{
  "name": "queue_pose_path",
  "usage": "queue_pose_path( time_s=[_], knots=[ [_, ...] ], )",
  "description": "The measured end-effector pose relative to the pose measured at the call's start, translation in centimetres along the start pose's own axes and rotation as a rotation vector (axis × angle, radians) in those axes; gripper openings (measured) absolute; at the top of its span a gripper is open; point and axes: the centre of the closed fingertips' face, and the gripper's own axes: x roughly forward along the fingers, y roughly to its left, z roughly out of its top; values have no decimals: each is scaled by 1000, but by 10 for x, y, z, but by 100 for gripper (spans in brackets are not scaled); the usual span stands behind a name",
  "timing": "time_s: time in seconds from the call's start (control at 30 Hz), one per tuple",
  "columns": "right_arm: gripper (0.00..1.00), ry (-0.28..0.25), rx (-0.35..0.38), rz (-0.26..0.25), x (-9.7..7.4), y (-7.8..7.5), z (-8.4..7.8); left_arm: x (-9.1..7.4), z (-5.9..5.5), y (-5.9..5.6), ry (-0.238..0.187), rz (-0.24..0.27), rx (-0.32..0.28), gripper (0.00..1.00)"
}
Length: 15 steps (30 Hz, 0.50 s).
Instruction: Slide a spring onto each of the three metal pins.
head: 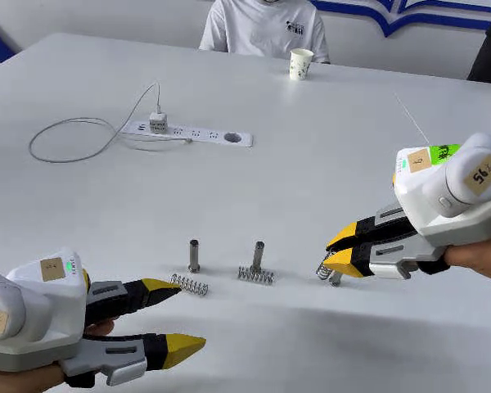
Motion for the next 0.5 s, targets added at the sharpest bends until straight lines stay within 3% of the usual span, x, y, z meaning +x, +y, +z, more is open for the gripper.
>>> queue_pose_path(
  time_s=[0.5],
  knots=[
    [12, 24, 15, -48, -11, -27, -8, -2, -1, 2, -3, 11, -6, 48]
  ],
)
